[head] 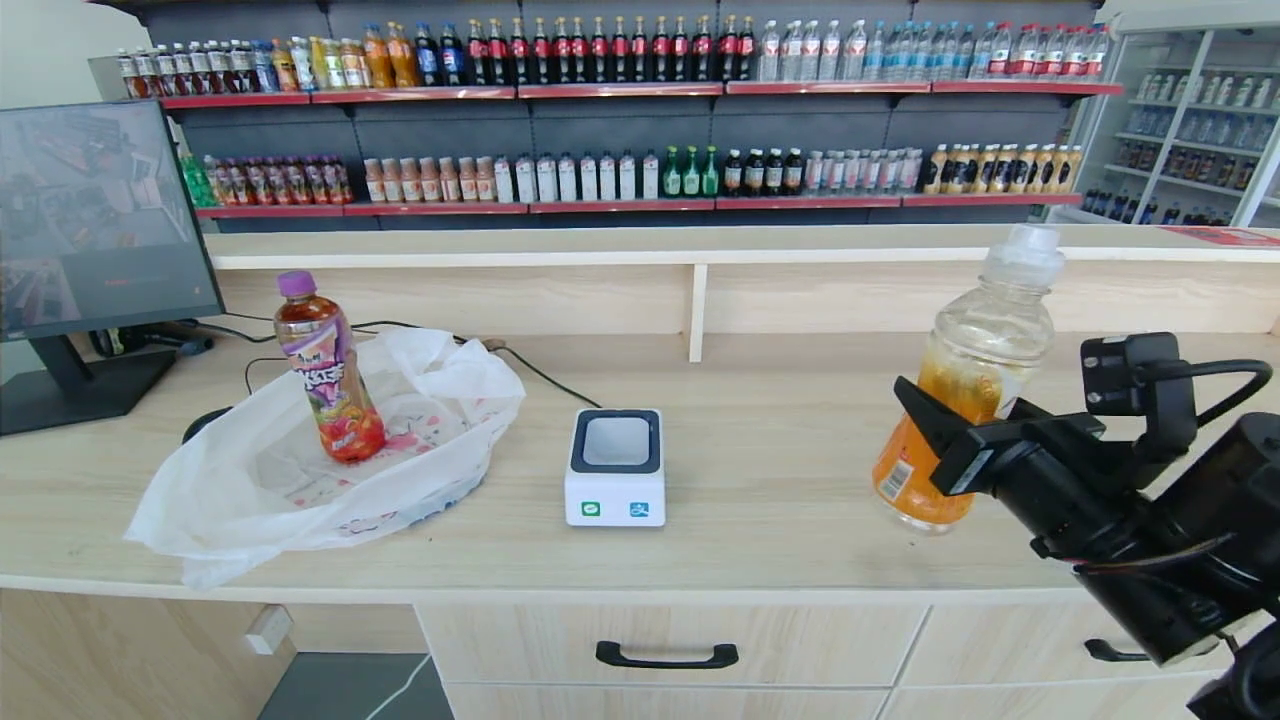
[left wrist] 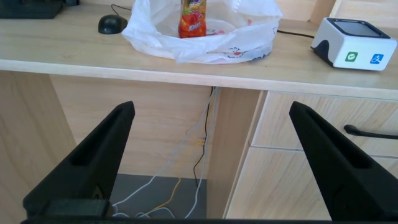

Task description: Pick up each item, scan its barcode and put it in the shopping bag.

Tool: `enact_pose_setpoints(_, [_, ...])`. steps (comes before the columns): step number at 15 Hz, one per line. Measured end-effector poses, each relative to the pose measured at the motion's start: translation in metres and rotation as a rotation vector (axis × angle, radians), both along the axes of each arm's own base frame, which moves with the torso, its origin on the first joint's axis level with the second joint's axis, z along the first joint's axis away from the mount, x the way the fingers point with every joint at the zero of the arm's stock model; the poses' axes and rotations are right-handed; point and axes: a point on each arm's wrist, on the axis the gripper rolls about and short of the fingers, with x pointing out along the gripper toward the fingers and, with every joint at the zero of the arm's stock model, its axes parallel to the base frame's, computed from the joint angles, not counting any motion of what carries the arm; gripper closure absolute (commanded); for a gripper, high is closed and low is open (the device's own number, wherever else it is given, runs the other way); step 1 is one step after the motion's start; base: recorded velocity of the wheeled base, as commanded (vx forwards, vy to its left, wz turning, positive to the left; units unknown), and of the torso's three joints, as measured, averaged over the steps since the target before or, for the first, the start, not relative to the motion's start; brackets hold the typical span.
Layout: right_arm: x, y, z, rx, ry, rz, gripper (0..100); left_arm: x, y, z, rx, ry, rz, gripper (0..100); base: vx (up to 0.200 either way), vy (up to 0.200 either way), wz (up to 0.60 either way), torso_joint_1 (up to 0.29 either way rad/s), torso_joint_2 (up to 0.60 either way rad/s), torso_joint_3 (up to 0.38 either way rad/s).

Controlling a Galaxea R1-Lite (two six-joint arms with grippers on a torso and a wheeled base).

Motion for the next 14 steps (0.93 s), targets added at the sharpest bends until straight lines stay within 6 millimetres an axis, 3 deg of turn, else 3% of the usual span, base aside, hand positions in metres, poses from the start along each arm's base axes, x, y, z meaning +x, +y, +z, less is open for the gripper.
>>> enact_pose_setpoints(8, [-0.037, -0.018, 0.01, 0.015, -0.032, -0.005, 100, 0.0, 0.0, 0.0, 0.0, 0.0, 0.0, 0, 0.0, 0.0, 0.0, 0.0, 0.0, 0.0])
enact_pose_setpoints(14, [-0.049, -0.021, 0.014, 0.027, -0.055, 0.009, 100, 0.0, 0.0, 0.0, 0.0, 0.0, 0.0, 0, 0.0, 0.0, 0.0, 0.0, 0.0, 0.0])
